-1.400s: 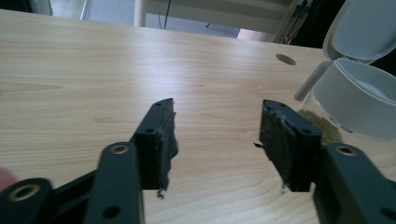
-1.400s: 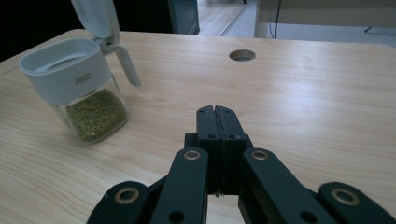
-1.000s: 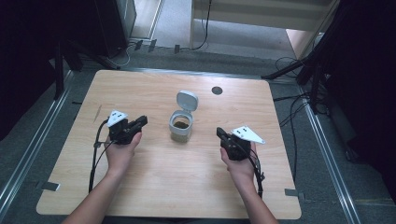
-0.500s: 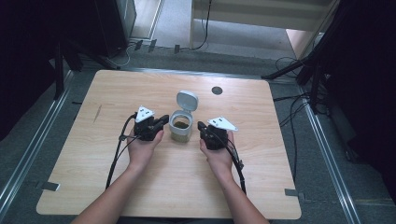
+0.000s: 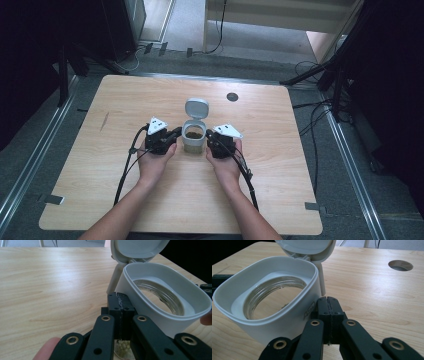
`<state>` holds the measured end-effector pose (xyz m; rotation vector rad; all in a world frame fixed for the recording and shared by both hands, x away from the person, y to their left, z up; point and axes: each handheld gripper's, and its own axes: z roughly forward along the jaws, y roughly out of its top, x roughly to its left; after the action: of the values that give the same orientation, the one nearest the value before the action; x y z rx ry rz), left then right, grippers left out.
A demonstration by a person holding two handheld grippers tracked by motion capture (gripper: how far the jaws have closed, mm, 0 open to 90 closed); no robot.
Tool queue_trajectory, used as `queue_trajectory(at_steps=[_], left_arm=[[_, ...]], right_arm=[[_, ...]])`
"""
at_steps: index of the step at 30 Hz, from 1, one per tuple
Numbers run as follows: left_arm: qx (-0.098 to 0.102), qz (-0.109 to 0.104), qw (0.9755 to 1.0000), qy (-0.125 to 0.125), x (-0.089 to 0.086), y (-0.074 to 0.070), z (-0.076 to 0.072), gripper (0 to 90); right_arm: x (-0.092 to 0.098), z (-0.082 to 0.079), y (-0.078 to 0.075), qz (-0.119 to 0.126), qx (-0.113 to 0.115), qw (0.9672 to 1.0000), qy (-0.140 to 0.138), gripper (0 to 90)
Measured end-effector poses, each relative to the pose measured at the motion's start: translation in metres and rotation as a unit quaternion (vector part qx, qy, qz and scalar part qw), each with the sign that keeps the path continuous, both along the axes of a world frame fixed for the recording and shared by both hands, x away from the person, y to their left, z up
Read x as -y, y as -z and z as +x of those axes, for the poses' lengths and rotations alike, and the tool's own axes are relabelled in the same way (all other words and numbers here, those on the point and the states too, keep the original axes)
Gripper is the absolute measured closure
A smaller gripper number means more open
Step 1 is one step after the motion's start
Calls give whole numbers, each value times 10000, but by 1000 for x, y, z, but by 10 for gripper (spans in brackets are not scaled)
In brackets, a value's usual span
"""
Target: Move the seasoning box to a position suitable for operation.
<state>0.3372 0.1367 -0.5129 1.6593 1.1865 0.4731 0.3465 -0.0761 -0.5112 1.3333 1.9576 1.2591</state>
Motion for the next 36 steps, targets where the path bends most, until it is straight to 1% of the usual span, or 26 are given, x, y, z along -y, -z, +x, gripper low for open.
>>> queue_trajectory(at_steps=[1,3,6,7,10,11,12,13,14,15,16,17,18,19,20,21,22,24,25,26,27,28,29,32,33,36], left_arm=[[-6,-15,10000,-36,-1,0,-4,900],[-3,-44,10000,-62,-1,1,-6,900],[-4,-72,9999,-83,-3,1,-12,900],[-2,-67,9999,-111,-3,1,-16,900],[9,-59,9999,-104,-3,1,-19,900],[21,-61,10000,-35,-6,1,-21,900],[21,-61,10000,-35,-6,1,-21,863],[52,-60,9999,-90,-8,2,-22,863],[83,-228,9996,-145,-16,3,-25,690],[117,-207,9994,-231,-19,4,-27,617],[117,-207,9994,-231,-19,4,-27,543],[160,-101,9991,-385,-24,5,-30,464],[251,-29,9985,-479,-33,7,-36,413],[275,32,9981,-547,-39,8,-40,367],[283,11,9978,-606,-47,9,-45,328],[283,11,9978,-606,-47,9,-45,296],[268,-79,9968,-749,-65,11,-54,279],[266,-75,9954,-916,-84,13,-62,261],[256,-3,9944,-1021,-94,14,-67,242],[256,-3,9944,-1021,-94,14,-67,228],[208,36,9928,-1183,-110,18,-77,223],[208,36,9928,-1183,-110,18,-77,217],[201,122,9914,-1289,-124,22,-88,212],[135,224,9903,-1362,-142,23,-100,211],[135,224,9903,-1362,-142,23,-100,211],[133,366,9887,-1449,-159,24,-111,211]], right_arm=[[0,-1,0,2,-2,10000,-35,900],[0,-1,0,7,23,10000,-89,900],[0,-6,0,75,-11,9998,-179,900],[0,-7,0,67,-10,9998,-207,900],[0,-8,0,72,-10,9996,-266,900],[2,-9,0,66,-14,9994,-349,900],[2,-9,-1,73,-5,9993,-372,900],[2,-9,-1,73,-5,9993,-372,900],[5,-8,-4,64,53,9993,-371,900],[6,-7,-7,64,80,9993,-371,900],[6,-7,-7,64,80,9993,-371,900],[11,-1,-12,78,116,9994,-331,900],[13,1,-13,88,114,9994,-299,900],[15,5,-15,123,109,9995,-286,900],[17,9,-17,147,79,9995,-284,900],[17,9,-17,147,79,9995,-284,900],[20,16,-22,190,57,9993,-306,900],[21,21,-26,170,78,9994,-298,900],[21,24,-28,166,88,9994,-305,900],[21,24,-28,166,88,9994,-305,900],[20,28,-31,160,134,9993,-315,900],[20,28,-31,160,134,9993,-315,900],[19,31,-34,179,138,9993,-294,900],[18,34,-38,163,186,9992,-304,900],[18,34,-38,163,186,9992,-304,900],[18,37,-42,175,212,9992,-302,900]])
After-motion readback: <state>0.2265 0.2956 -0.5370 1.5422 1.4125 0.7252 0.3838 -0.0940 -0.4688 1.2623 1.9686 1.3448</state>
